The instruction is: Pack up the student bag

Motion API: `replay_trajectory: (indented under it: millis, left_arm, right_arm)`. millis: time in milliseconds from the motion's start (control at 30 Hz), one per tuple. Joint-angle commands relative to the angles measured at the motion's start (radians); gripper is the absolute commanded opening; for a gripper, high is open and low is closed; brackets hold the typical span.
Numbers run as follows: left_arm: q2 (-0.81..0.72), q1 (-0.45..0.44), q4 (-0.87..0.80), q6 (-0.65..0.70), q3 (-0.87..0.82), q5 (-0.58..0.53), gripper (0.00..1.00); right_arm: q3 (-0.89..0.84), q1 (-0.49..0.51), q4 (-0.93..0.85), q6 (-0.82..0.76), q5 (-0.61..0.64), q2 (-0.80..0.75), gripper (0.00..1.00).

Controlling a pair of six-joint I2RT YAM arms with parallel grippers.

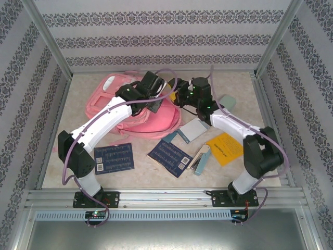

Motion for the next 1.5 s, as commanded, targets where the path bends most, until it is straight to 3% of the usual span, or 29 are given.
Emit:
replay_trajectory:
  millis: [0,67,200,267,333,400,533,633,833,1100,1267,1467]
  left_arm:
    - [-0.084,0.03,0.026,0.059,0.055,0.011,0.0]
    - [-0.108,0.046,0.046,0.046,0.048,0.041,0.0]
    - [-0.141,0.057,0.084,0.027,0.044,0.117,0.0]
    - [-0.162,0.058,0.103,0.018,0.035,0.164,0.0]
    - [-0.189,0.058,0.143,0.004,0.005,0.207,0.0]
    - [-0.215,0.06,0.195,-0.024,-0.037,0.24,0.0]
    - [-0.241,0.06,0.308,-0.078,-0.131,0.331,0.0]
    - [-0.274,0.06,0.378,-0.099,-0.208,0.381,0.0]
    - [-0.326,0.059,0.425,-0.102,-0.268,0.38,0.0]
    - [-0.341,0.06,0.433,-0.101,-0.288,0.38,0.0]
    - [-0.345,0.059,0.441,-0.108,-0.293,0.392,0.0]
    - [-0.347,0.06,0.448,-0.119,-0.296,0.413,0.0]
  right_arm:
    - [0.023,0.001,-0.215,-0.347,0.067,-0.086,0.65]
    - [0.019,0.016,-0.345,-0.514,0.155,-0.141,0.68]
    - [-0.052,0.12,-0.562,-0.847,0.626,-0.284,0.97]
    - [-0.105,0.156,-0.595,-0.929,0.747,-0.345,0.98]
    - [-0.235,0.148,-0.52,-0.921,0.724,-0.446,0.98]
    - [-0.368,0.089,-0.458,-0.856,0.551,-0.549,0.98]
    - [-0.358,0.051,-0.773,-0.685,0.46,-0.584,0.91]
    - [-0.34,0.067,-1.017,-0.535,0.42,-0.552,0.97]
    - [-0.322,0.154,-1.224,-0.352,0.43,-0.446,0.98]
    - [-0.425,0.199,-1.09,-0.135,0.357,-0.345,0.98]
    - [-0.493,0.207,-0.916,-0.083,0.34,-0.325,0.98]
    - [-0.498,0.222,-0.874,-0.052,0.338,-0.241,0.91]
